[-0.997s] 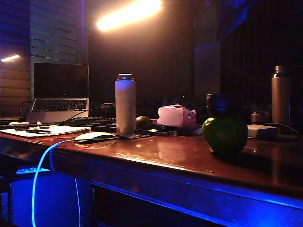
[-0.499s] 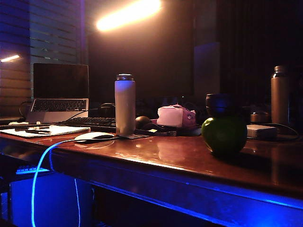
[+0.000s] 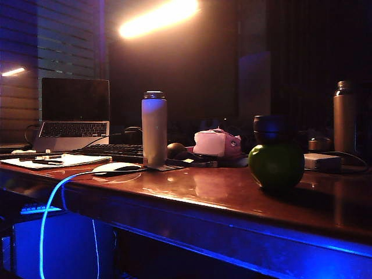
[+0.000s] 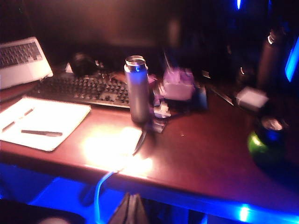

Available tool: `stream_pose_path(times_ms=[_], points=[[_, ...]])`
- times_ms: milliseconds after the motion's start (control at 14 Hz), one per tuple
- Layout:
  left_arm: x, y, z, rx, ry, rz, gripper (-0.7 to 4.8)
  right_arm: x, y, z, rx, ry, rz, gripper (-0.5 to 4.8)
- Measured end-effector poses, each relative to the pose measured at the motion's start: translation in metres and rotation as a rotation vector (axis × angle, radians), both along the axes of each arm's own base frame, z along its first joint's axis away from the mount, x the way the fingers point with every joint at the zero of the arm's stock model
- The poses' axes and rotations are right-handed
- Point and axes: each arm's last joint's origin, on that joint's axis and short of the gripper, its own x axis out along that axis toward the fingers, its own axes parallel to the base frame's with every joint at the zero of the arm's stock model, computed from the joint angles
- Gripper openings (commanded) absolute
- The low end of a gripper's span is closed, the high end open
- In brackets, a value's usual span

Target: Stack the black thermos bottle cap from the table onto the green apple.

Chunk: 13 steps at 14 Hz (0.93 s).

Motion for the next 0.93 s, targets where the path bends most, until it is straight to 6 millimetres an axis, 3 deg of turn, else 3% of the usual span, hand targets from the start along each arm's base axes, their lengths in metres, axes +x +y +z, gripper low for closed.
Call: stream_pose_path(times_ms=[142,356,712,926], points=[[0.026,-0.001,-0.039,-0.028,0.076,0.005,-0.03,-0.018,-0.006,-0.035,0.024,-0.020,0.007,-0.05],[0.054,-0.002,-0.079,-0.079,0.123,0.028,-0.03,-0.048,-0.019,-0.094,0.051,-0.085,0.000,-0.05],[0.074,-0.003,-0.116,-0.124,0.130,0.046,-0.03,-0.073,-0.030,-0.183,0.118,-0.039,-0.040,-0.05],[0.081,-0.004,-0.137,-0.123,0.134,0.047,-0.03,-0.079,-0.032,-0.208,0.235,-0.002,-0.069,-0.05]])
